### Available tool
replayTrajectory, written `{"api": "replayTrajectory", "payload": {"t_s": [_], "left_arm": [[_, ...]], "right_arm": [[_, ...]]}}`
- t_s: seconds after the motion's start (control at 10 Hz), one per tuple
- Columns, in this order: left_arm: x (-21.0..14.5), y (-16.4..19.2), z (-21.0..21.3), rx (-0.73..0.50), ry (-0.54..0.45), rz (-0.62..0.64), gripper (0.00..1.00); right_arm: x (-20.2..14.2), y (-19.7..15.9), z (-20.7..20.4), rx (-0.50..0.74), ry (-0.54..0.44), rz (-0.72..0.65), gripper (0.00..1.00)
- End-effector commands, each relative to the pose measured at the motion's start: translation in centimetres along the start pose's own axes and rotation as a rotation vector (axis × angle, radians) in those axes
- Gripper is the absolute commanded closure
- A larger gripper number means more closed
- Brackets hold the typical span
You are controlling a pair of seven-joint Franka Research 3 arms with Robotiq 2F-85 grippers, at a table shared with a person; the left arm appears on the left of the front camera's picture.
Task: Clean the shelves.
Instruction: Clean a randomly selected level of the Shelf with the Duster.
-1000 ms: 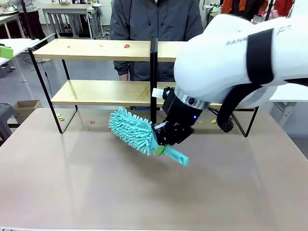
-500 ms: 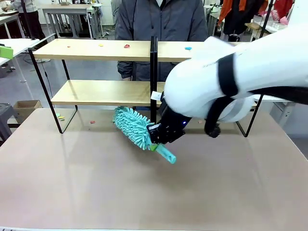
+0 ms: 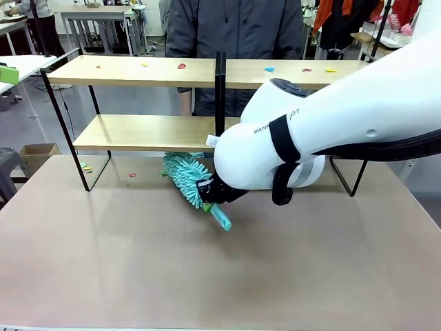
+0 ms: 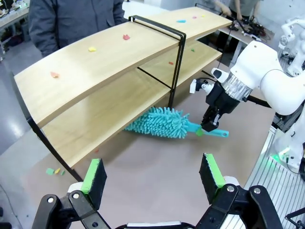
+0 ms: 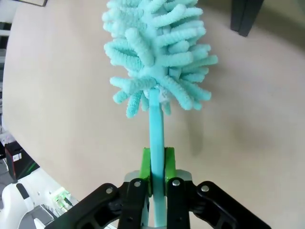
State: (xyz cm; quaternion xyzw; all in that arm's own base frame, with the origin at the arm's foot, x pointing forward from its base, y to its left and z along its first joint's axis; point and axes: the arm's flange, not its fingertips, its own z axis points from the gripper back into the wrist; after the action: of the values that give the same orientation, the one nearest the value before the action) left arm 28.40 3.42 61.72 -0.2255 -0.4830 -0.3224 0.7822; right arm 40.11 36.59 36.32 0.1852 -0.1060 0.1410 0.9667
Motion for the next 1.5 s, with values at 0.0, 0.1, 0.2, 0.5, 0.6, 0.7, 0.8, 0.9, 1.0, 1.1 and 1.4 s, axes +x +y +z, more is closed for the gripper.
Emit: {"api": "replayTrajectory", "payload": {"t_s": [0.0,0.1,0.2,0.5,0.6,0.7,0.8,0.9,1.0,1.1,1.4], "left_arm": [[0.0,0.1,-0.1,-0.007,-0.003,0.002,0.0],[0.0,0.1,-0.1,-0.007,-0.003,0.002,0.0],[0.0,0.1,-0.1,-0.007,-0.003,0.002,0.0],[0.0,0.1,-0.1,-0.007,-0.003,0.002,0.0],[0.0,0.1,-0.1,-0.007,-0.003,0.002,0.0],[0.0,0.1,-0.1,-0.007,-0.003,0.002,0.0],[0.0,0.1,-0.1,-0.007,-0.003,0.002,0.0],[0.0,0.1,-0.1,-0.007,-0.003,0.002,0.0],[0.0,0.1,-0.1,-0.007,-0.003,0.002,0.0],[0.0,0.1,-0.1,-0.007,-0.003,0.002,0.0],[0.0,0.1,-0.1,-0.007,-0.003,0.002,0.0]], "right_arm": [[0.7,1.1,-0.3,-0.033,-0.042,-0.069,0.88],[1.0,1.0,-0.4,-0.034,-0.077,-0.115,0.88],[1.3,0.9,-0.6,-0.044,-0.121,-0.142,0.88],[1.6,1.0,-1.7,-0.033,-0.03,-0.165,0.88],[1.8,1.0,-2.0,-0.035,-0.015,-0.176,0.88],[1.9,1.2,-2.2,-0.04,0.003,-0.177,0.88],[2.2,1.7,-2.5,-0.018,0.019,-0.158,0.88],[2.6,2.4,-2.8,-0.01,0.024,-0.144,0.88],[3.3,3.6,-3.0,-0.01,0.027,-0.112,0.88],[4.3,4.8,-3.1,-0.009,0.03,-0.073,0.88],[6.3,8.5,-4.2,-0.023,0.08,0.03,0.88]]}}
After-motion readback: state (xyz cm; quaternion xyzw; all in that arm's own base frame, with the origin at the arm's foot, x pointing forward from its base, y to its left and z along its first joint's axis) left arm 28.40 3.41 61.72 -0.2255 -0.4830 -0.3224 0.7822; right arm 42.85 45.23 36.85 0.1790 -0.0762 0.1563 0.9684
